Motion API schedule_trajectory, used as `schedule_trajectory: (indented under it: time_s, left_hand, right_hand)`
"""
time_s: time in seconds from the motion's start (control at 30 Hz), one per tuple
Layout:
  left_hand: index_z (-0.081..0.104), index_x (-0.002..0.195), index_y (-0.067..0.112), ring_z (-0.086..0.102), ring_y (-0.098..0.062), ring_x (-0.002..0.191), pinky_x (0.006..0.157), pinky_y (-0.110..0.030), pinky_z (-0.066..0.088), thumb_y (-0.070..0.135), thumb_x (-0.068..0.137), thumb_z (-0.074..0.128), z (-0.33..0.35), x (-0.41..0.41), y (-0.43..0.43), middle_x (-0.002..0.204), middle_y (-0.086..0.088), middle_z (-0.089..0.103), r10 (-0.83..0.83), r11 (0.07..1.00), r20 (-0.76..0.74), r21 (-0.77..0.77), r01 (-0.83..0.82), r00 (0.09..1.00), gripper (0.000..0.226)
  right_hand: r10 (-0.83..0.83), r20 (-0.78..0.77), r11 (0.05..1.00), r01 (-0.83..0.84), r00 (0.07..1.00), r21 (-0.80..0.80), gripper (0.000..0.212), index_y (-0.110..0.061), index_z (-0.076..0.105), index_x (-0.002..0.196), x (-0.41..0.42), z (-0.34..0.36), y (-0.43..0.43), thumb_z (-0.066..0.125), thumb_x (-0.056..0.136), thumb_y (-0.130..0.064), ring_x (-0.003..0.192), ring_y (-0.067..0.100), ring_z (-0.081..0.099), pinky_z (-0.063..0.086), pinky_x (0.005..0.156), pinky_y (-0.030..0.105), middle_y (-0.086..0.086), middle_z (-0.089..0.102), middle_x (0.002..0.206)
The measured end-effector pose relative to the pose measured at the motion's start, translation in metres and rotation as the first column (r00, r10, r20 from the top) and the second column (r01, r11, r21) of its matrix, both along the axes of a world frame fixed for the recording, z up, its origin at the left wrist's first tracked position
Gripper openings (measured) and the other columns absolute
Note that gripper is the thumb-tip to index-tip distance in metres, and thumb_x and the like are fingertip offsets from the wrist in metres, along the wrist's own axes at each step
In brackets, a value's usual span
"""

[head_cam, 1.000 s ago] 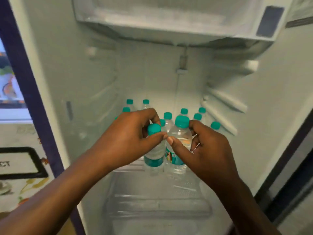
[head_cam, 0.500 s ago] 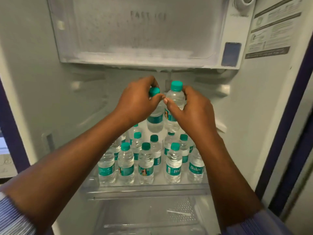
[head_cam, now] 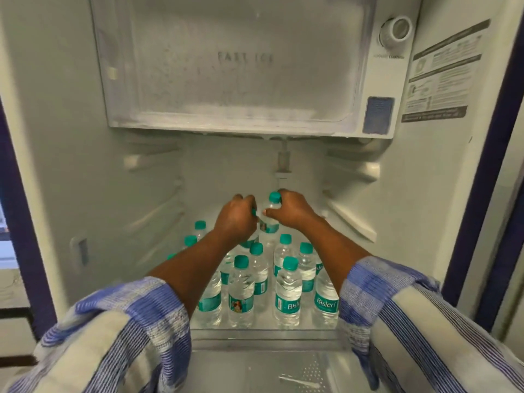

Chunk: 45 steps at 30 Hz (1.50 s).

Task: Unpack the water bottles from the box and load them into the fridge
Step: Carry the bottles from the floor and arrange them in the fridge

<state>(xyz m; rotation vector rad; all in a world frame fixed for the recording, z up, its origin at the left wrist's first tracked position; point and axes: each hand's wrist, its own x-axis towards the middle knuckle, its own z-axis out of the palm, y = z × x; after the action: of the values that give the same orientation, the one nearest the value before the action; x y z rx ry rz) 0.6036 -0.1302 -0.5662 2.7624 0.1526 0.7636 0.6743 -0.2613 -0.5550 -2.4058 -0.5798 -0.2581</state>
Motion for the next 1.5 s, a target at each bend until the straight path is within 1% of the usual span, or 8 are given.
schedule_trajectory:
  time_s: [0.13, 0.27, 0.4, 0.6, 0.9, 1.07, 1.27, 1.5]
  left_hand:
    - [0.061, 0.114, 0.018, 0.057, -0.025, 0.096, 0.080, -0.030, 0.045, 0.019, 0.090, 0.066, -0.010, 0.008, 0.005, 0.113, -0.008, 0.058, 0.041, 0.999, -0.113, 0.011, -0.040, 0.993, 0.025]
    - [0.062, 0.115, 0.017, 0.059, -0.023, 0.097, 0.084, -0.031, 0.050, 0.017, 0.089, 0.067, -0.014, 0.012, 0.008, 0.113, -0.008, 0.062, 0.045, 0.999, -0.198, 0.039, -0.038, 0.979, 0.027]
    - [0.062, 0.115, 0.014, 0.056, -0.019, 0.090, 0.077, -0.028, 0.046, 0.015, 0.087, 0.068, -0.019, 0.014, 0.012, 0.110, -0.006, 0.063, 0.069, 0.997, -0.248, 0.048, -0.059, 0.966, 0.028]
    - [0.061, 0.117, 0.012, 0.055, -0.018, 0.088, 0.083, -0.028, 0.048, 0.016, 0.089, 0.068, -0.027, 0.016, 0.015, 0.113, -0.007, 0.064, 0.103, 0.994, -0.287, 0.054, -0.091, 0.952, 0.030]
    - [0.061, 0.127, 0.014, 0.062, -0.023, 0.105, 0.092, -0.031, 0.052, 0.013, 0.089, 0.066, -0.029, 0.013, 0.017, 0.122, -0.008, 0.064, 0.100, 0.991, -0.295, 0.110, -0.071, 0.950, 0.039]
    - [0.049, 0.142, 0.016, 0.057, -0.025, 0.119, 0.102, -0.034, 0.047, 0.021, 0.094, 0.062, -0.033, 0.010, 0.018, 0.138, -0.007, 0.056, 0.056, 0.998, -0.322, 0.058, -0.040, 0.945, 0.051]
    - [0.053, 0.137, 0.015, 0.057, -0.024, 0.117, 0.100, -0.034, 0.045, 0.030, 0.097, 0.056, -0.024, 0.001, 0.021, 0.136, -0.008, 0.057, 0.040, 0.999, -0.279, 0.015, -0.037, 0.960, 0.042]
    - [0.061, 0.123, 0.019, 0.061, -0.025, 0.104, 0.086, -0.035, 0.050, 0.036, 0.089, 0.062, -0.002, -0.045, 0.021, 0.121, -0.007, 0.059, 0.043, 0.999, -0.105, 0.016, -0.041, 0.994, 0.038]
  right_hand:
    - [0.068, -0.037, 0.993, -0.071, 0.997, -0.092, 0.059, -0.016, 0.048, 0.136, 0.014, -0.013, 0.009, 0.072, 0.087, -0.039, 0.115, 0.026, 0.058, 0.046, 0.090, 0.031, 0.008, 0.058, 0.134]
    - [0.094, -0.003, 0.975, -0.093, 0.996, -0.203, 0.058, -0.018, 0.051, 0.131, 0.017, -0.019, 0.024, 0.075, 0.084, -0.040, 0.108, 0.026, 0.060, 0.049, 0.092, 0.033, 0.006, 0.061, 0.128]
    - [0.079, 0.002, 0.957, -0.075, 0.997, -0.281, 0.059, -0.015, 0.052, 0.130, 0.021, -0.025, 0.039, 0.078, 0.082, -0.037, 0.107, 0.025, 0.060, 0.049, 0.093, 0.032, 0.007, 0.061, 0.127]
    - [-0.005, -0.028, 0.949, -0.004, 1.000, -0.314, 0.061, -0.010, 0.050, 0.131, 0.028, -0.040, 0.055, 0.076, 0.084, -0.038, 0.109, 0.027, 0.060, 0.048, 0.093, 0.031, 0.011, 0.060, 0.126]
    - [-0.087, -0.043, 0.876, 0.056, 0.995, -0.479, 0.043, -0.009, 0.060, 0.120, 0.035, -0.052, 0.066, 0.072, 0.088, -0.035, 0.093, 0.021, 0.062, 0.050, 0.084, 0.028, 0.008, 0.065, 0.114]
    - [-0.080, 0.007, 0.829, 0.070, 0.997, -0.554, 0.038, -0.014, 0.059, 0.122, 0.033, -0.051, 0.055, 0.064, 0.093, -0.037, 0.091, 0.019, 0.060, 0.050, 0.082, 0.029, 0.004, 0.065, 0.115]
    - [-0.060, -0.023, 0.882, 0.042, 0.998, -0.469, 0.054, -0.014, 0.053, 0.136, 0.019, -0.030, 0.045, 0.057, 0.095, -0.049, 0.116, 0.025, 0.058, 0.047, 0.096, 0.034, 0.006, 0.058, 0.135]
    - [0.082, 0.126, 0.948, -0.039, 0.989, -0.315, 0.039, -0.021, 0.062, 0.126, -0.059, 0.006, 0.038, 0.060, 0.094, -0.043, 0.102, 0.023, 0.063, 0.053, 0.089, 0.034, 0.003, 0.065, 0.122]
